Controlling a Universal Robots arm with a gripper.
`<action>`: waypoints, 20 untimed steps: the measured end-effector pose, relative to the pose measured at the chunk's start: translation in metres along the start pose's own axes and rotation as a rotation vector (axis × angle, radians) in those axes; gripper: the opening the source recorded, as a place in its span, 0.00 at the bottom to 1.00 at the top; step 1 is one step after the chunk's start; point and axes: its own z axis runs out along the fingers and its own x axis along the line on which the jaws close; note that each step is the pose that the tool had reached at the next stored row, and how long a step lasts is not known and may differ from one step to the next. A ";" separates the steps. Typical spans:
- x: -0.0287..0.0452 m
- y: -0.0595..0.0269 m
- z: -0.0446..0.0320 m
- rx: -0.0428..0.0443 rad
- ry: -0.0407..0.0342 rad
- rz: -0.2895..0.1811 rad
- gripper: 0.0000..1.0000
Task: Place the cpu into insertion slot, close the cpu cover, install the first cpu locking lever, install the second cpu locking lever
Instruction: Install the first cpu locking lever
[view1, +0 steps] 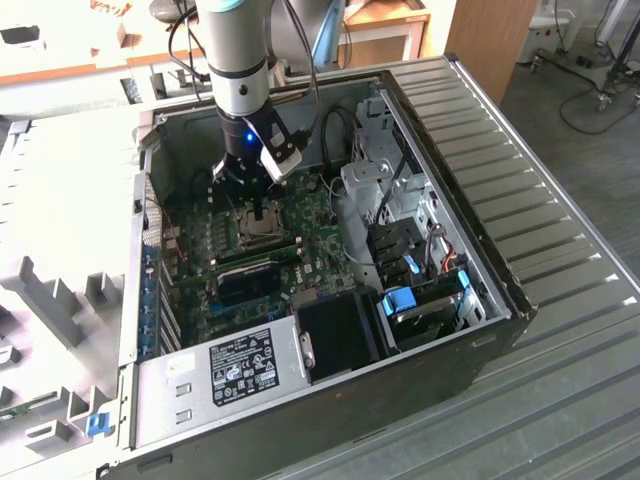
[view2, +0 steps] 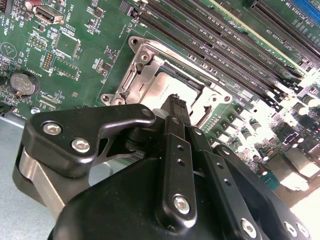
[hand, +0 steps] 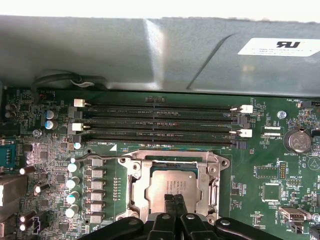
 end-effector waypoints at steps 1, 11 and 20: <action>0.0000 0.0000 0.0000 0.0000 0.0000 0.000 0.11; -0.0001 0.0001 -0.0064 0.0001 0.0000 0.000 0.11; -0.0001 0.0001 -0.0080 0.0001 0.0001 0.000 0.11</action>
